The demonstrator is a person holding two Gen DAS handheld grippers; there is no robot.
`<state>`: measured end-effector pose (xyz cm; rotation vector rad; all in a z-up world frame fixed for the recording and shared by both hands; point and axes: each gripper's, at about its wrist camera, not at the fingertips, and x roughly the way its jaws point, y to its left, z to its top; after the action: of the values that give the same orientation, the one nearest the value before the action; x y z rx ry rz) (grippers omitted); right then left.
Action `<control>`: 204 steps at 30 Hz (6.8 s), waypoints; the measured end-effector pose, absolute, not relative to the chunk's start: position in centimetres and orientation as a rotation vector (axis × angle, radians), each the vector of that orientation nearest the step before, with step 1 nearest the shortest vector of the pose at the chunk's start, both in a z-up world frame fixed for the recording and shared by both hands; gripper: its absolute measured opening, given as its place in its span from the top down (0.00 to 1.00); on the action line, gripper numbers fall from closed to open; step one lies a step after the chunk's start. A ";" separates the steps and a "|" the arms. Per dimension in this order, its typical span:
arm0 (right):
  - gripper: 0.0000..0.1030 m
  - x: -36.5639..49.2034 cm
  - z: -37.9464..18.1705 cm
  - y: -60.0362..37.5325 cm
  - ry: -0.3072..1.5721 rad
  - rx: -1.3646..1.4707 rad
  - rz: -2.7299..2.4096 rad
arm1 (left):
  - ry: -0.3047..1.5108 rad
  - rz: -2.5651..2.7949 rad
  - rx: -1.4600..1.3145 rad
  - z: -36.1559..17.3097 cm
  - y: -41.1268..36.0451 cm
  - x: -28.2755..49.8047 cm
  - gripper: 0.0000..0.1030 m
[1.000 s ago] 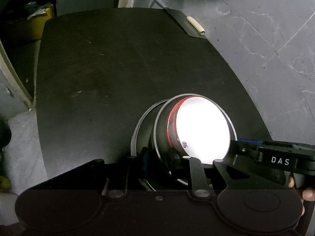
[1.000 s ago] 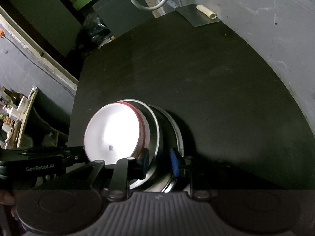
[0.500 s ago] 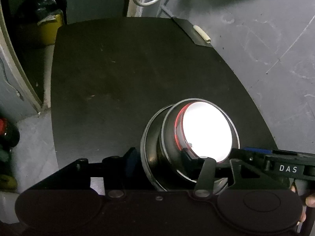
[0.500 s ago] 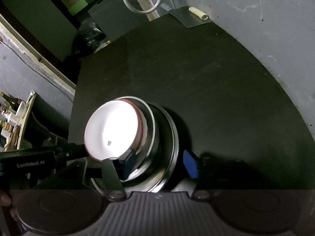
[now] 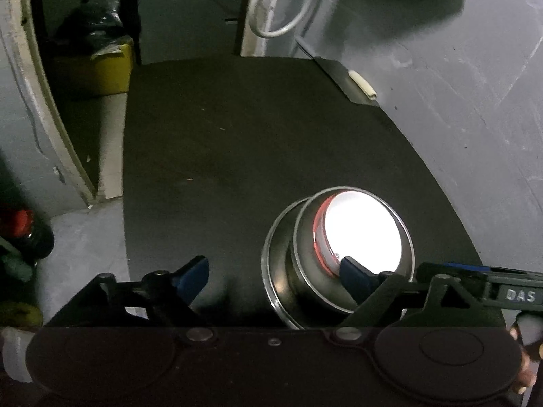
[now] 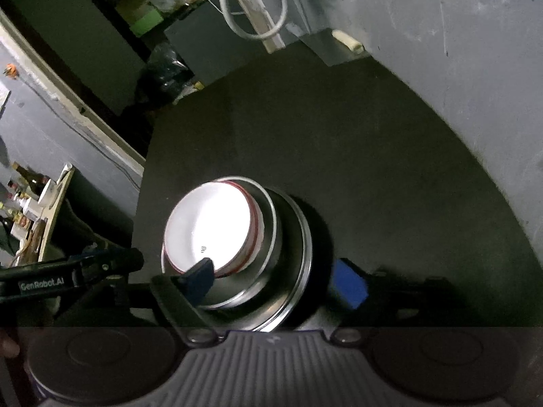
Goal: Organize plates and bowls
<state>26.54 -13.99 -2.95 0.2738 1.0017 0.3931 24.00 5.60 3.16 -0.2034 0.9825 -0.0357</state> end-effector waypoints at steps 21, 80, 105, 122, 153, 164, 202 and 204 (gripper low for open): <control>0.00 24.3 0.1 -16.9 0.735 0.234 0.452 | 0.840 0.021 -0.202 5.6 2.8 21.3 0.01; 0.00 2.3 2.7 -10.9 0.404 -0.030 0.189 | 0.497 0.184 -0.133 5.6 5.7 -0.8 0.01; 0.00 -0.5 -1.7 -12.5 0.568 -0.094 0.193 | 0.560 0.163 -0.118 0.9 5.0 -3.8 0.01; 0.00 1.3 -2.0 -13.2 0.626 -0.092 0.200 | 0.560 0.138 -0.119 0.8 4.4 -3.8 0.01; 0.00 1.3 -2.6 -11.5 0.662 -0.156 0.242 | 0.585 0.157 -0.073 -0.1 4.7 -4.0 0.01; 0.00 1.1 -2.7 -11.6 0.665 -0.160 0.248 | 0.583 0.159 -0.070 -0.1 4.6 -4.5 0.01; 0.00 0.8 -2.8 -12.0 0.667 -0.156 0.245 | 0.581 0.159 -0.068 0.0 4.4 -4.6 0.01; 0.00 0.8 -2.8 -12.0 0.667 -0.156 0.245 | 0.581 0.157 -0.067 0.1 4.3 -4.7 0.01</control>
<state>0.79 -12.03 -2.84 -0.1558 0.6668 0.2450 -4.74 4.27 0.08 -0.0667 0.5808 0.1569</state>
